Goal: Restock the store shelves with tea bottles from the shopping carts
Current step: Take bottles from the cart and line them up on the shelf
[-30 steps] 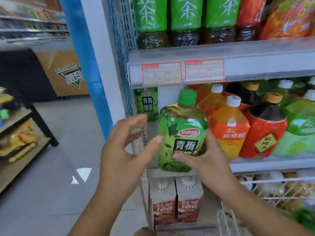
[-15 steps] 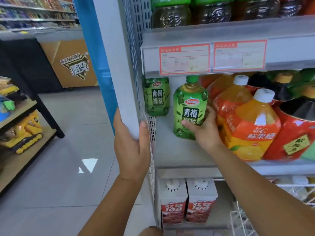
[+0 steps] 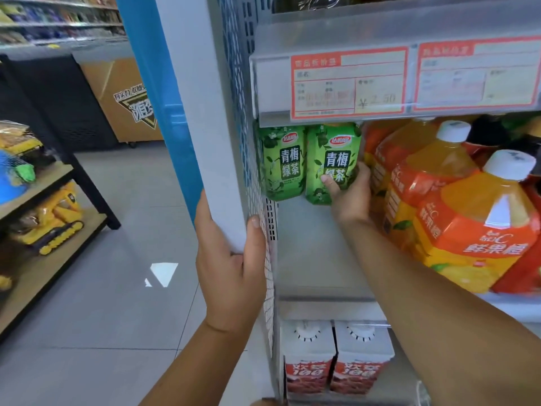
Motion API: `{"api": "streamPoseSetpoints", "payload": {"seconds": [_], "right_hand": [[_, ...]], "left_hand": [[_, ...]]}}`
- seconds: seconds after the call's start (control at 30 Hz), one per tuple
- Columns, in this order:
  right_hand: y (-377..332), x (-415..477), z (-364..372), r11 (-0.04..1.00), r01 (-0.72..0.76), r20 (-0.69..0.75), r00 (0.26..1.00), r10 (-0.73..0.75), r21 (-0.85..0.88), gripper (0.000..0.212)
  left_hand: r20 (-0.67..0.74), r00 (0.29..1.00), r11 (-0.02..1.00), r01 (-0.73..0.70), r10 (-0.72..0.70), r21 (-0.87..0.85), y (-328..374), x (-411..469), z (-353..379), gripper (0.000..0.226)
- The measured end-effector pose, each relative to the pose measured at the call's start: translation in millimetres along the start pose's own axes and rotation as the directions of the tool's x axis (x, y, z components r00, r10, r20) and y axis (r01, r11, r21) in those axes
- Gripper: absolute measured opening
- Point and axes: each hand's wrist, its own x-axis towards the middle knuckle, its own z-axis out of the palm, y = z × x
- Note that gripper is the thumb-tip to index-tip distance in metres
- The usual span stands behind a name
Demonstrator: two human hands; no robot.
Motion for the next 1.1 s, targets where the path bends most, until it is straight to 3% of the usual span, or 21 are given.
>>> {"api": "streamPoseSetpoints", "payload": {"seconds": [0.23,0.47,0.53,0.6,0.67,0.7,0.77,0.8,0.83,0.9,1.0,1.1], "right_hand": [[3.6,17.3,13.5,1.000,0.012,0.004,1.000,-0.012,0.005,0.064],[2.1,20.5,17.5,0.999,-0.027,0.035,0.999,0.026,0.040,0.078],[0.6,13.9,16.9,0.999,-0.042,0.023,0.999,0.043,-0.015,0.083],[-1.5,-0.2,18.2,0.983,0.000,-0.073,0.997,-0.014,-0.185,0.087],[-6.8,-14.0,21.9,0.910,0.156,-0.127,0.967,-0.220,-0.384,0.075],[-7.8,-19.1,25.4,0.837,0.289,-0.076,0.929,-0.363,-0.464,0.063],[-6.6,-26.9,35.9,0.602,0.584,0.137,0.770,-0.623,-0.545,0.046],[-4.4,-29.1,41.1,0.462,0.695,0.275,0.674,-0.685,-0.552,0.044],[-1.2,-30.1,45.2,0.331,0.765,0.417,0.597,-0.685,-0.553,0.047],[4.3,-30.5,48.7,0.166,0.818,0.639,0.541,-0.547,-0.551,0.058],[1.6,-32.4,52.4,0.139,0.810,0.710,0.571,-0.412,-0.570,0.065],[-2.5,-35.5,64.6,0.175,0.785,0.712,0.615,-0.339,-0.594,0.067]], "left_hand": [[-0.015,1.000,1.000,-0.021,0.022,0.019,-2.4,-1.4,2.0,0.056],[-0.023,0.999,0.999,-0.030,0.031,0.029,-2.7,-2.6,2.5,0.056],[-0.024,0.999,0.999,-0.022,0.023,0.026,-1.9,-2.1,2.6,0.055],[-0.026,0.999,0.999,-0.025,0.025,0.028,-1.1,-1.8,2.6,0.054],[-0.022,0.999,0.999,-0.026,0.026,0.025,-1.6,-1.4,2.7,0.054],[-0.017,1.000,1.000,-0.021,0.022,0.020,-2.0,-1.5,2.2,0.054],[-0.011,1.000,1.000,-0.017,0.017,0.018,-2.9,-0.8,1.0,0.056],[-0.006,1.000,1.000,-0.019,0.019,0.015,-3.1,-0.6,1.0,0.058],[-0.001,1.000,1.000,-0.019,0.019,0.010,-2.9,-0.5,1.3,0.060],[0.000,1.000,1.000,-0.019,0.019,0.012,-1.8,-0.2,1.9,0.059],[-0.018,0.999,0.999,-0.036,0.036,0.036,-1.4,-0.4,2.1,0.058],[-0.030,0.999,0.998,-0.044,0.045,0.041,1.2,0.7,1.7,0.054]]}}
